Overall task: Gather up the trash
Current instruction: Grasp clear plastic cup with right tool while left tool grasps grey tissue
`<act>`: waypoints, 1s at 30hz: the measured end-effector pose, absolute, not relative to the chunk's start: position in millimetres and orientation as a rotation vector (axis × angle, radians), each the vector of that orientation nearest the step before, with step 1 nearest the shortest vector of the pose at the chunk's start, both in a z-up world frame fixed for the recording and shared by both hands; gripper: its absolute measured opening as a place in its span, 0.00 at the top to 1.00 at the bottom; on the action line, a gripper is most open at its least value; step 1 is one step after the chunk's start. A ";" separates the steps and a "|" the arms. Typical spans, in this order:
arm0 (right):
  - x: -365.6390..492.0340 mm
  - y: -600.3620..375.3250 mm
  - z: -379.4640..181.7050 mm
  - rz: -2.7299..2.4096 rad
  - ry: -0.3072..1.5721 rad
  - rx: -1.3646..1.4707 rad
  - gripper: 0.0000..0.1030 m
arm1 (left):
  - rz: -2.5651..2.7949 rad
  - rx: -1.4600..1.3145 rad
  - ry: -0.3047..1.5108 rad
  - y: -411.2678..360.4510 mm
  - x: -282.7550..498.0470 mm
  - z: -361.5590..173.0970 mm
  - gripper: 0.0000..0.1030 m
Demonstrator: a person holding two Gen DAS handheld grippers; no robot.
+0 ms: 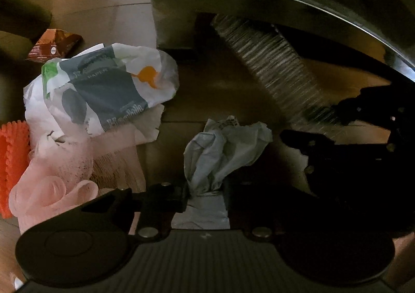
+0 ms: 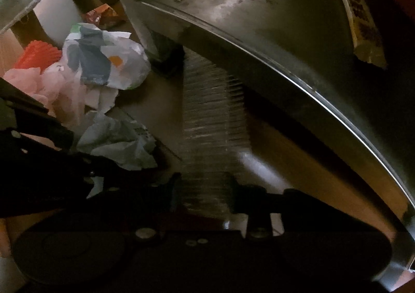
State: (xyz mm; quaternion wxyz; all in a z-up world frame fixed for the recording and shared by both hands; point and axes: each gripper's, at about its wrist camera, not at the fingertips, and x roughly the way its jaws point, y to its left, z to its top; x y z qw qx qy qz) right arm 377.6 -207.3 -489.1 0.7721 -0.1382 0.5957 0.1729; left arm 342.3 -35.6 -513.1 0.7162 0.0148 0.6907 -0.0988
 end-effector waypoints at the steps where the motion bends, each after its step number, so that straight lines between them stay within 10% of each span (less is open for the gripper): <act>1: 375.8 -205.6 -487.4 0.372 1.299 -0.307 0.97 | -0.215 0.030 1.529 -35.1 341.3 -509.9 0.77; 30: 237.4 -187.0 -213.6 0.371 1.131 0.018 0.99 | -0.046 -0.176 1.281 -0.8 245.6 -229.5 0.77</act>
